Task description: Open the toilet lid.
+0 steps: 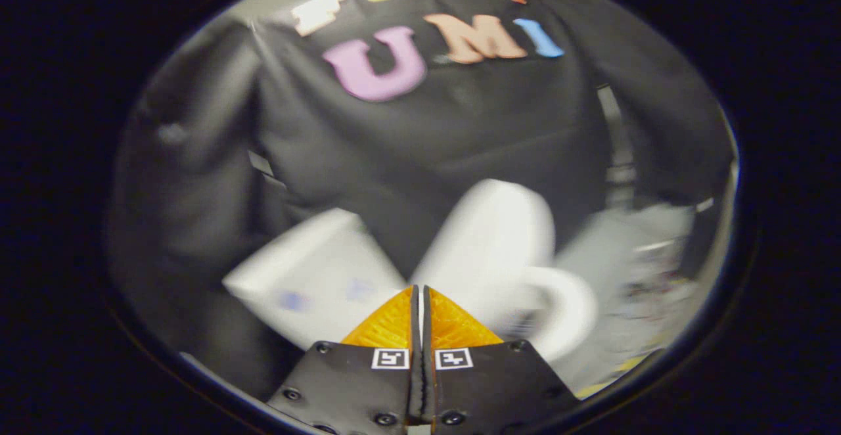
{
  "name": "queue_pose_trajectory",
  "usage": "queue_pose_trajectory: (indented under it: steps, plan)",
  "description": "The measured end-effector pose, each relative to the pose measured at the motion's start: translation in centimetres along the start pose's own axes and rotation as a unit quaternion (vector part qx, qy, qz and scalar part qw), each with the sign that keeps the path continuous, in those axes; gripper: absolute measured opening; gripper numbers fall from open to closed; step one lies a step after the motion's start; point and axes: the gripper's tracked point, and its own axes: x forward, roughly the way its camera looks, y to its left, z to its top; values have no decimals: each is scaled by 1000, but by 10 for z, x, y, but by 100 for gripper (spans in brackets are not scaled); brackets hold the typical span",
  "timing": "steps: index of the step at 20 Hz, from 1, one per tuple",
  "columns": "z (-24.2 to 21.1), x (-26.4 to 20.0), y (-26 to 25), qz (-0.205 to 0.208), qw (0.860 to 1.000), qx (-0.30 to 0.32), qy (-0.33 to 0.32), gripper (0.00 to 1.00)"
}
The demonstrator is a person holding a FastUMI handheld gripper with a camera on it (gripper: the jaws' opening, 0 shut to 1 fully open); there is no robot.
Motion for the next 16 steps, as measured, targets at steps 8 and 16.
queue_pose_trajectory:
  steps: [8,16]
  plan:
    - [-57,18,-26,-102,985,-125,68,14]
    - [-72,-17,-167,-235,959,-130,88,99]
